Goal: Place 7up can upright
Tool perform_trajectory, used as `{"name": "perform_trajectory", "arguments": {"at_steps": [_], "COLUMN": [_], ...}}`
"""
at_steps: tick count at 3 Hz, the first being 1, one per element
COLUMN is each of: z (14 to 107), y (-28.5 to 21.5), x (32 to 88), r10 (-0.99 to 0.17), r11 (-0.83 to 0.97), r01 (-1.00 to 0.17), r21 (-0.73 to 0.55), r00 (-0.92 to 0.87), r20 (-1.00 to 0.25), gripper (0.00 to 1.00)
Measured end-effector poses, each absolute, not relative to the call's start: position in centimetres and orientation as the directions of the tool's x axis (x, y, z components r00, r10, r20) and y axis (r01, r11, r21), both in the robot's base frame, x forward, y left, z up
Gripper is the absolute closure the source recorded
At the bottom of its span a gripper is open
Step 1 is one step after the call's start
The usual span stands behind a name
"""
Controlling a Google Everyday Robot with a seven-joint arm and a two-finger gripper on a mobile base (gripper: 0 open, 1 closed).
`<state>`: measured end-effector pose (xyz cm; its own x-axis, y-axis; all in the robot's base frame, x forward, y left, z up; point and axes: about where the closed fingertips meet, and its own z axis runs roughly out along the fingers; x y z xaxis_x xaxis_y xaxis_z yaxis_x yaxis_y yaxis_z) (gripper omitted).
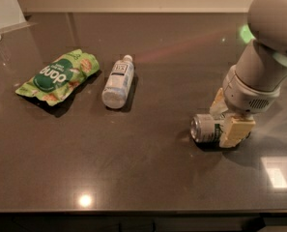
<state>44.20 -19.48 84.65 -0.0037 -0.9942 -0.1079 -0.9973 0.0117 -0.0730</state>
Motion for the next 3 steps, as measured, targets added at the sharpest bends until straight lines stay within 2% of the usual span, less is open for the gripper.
{"name": "perform_trajectory", "arguments": {"at_steps": [1,2,3], "z": [85.3,87.0,89.4], "y": [-19.4,-19.1,-18.4], "x": [44.6,45.9,47.7], "r10": [-0.994,-0.994,-0.982], "r11": [0.001,-0.056,-0.157], "r01": [-0.997,-0.986,-0.948], "r21": [-0.082,-0.155,-0.278], "r00": [0.008,0.070,0.181], "r20": [-0.106,-0.087,-0.061], "gripper": [0.64,0.88,1.00]}}
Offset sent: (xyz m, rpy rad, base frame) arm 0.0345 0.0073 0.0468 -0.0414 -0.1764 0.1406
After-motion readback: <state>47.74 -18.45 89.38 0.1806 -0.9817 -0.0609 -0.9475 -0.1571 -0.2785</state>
